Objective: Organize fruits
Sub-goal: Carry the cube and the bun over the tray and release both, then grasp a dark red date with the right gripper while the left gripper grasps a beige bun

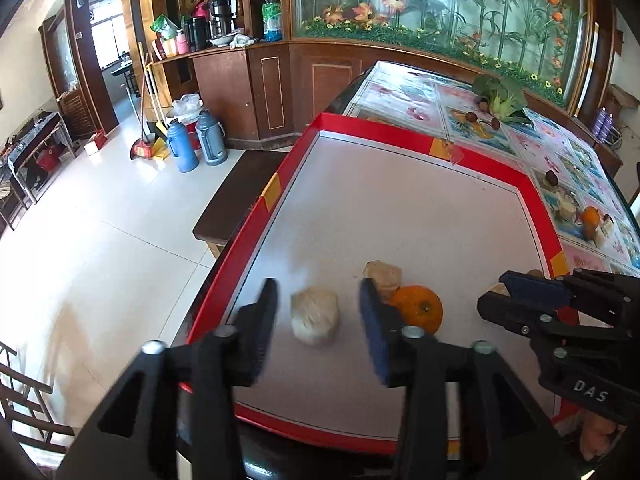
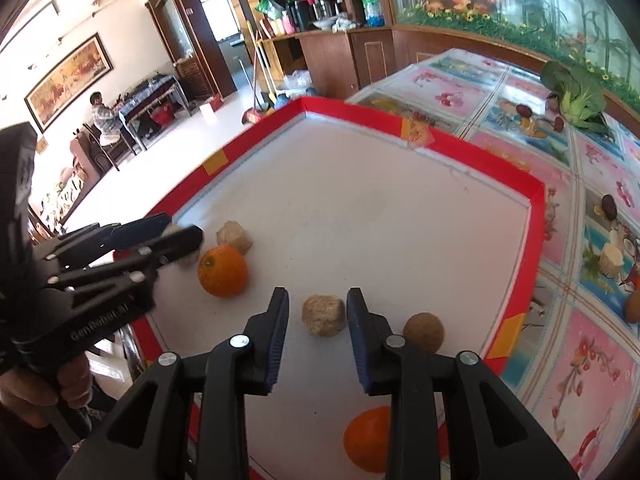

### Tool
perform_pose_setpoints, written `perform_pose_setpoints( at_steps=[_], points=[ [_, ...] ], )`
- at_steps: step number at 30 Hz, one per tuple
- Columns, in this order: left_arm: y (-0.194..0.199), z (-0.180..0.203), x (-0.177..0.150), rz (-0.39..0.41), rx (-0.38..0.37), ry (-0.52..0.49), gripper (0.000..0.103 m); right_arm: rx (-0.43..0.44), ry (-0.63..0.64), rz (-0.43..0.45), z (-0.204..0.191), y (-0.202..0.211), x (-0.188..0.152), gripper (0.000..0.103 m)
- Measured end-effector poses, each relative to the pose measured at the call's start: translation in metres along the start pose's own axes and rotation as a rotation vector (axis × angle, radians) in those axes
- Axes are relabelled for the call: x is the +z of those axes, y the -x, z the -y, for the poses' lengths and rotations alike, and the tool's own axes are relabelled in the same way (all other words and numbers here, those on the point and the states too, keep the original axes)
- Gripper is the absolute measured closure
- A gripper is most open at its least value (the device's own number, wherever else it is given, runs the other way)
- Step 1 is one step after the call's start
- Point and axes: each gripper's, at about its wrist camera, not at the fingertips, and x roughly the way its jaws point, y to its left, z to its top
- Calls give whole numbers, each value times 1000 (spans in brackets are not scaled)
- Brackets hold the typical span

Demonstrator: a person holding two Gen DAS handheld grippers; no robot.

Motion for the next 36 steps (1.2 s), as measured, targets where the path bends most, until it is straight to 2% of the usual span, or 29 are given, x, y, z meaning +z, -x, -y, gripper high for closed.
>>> perform_pose_setpoints(
  at_steps=[1, 2, 6, 9, 15, 24, 31, 36],
  points=[
    [2, 1, 0, 8, 11, 3, 32, 3, -2, 17, 2, 2, 0, 72],
    [5, 1, 0, 22, 20, 3, 27, 5, -7, 45, 5, 8, 1, 72],
    [19, 12, 3, 64, 47, -22, 25, 8, -31, 108, 21, 29, 0, 67],
    [31, 30, 6, 97, 41, -56, 21, -21, -50, 153, 36, 44, -3, 62],
    [52, 78, 9, 150, 1, -156, 13, -68, -114, 198, 81, 70, -15, 60],
    [59, 190, 5, 119, -168, -382, 11, -208, -303, 278, 188, 128, -48, 60],
    [42, 256, 7, 63, -286, -452, 11, -313, -425, 325, 265, 162, -66, 60],
    [22, 296, 7, 21, -385, -497, 11, -311, -524, 313, 313, 166, -73, 59]
  ],
)
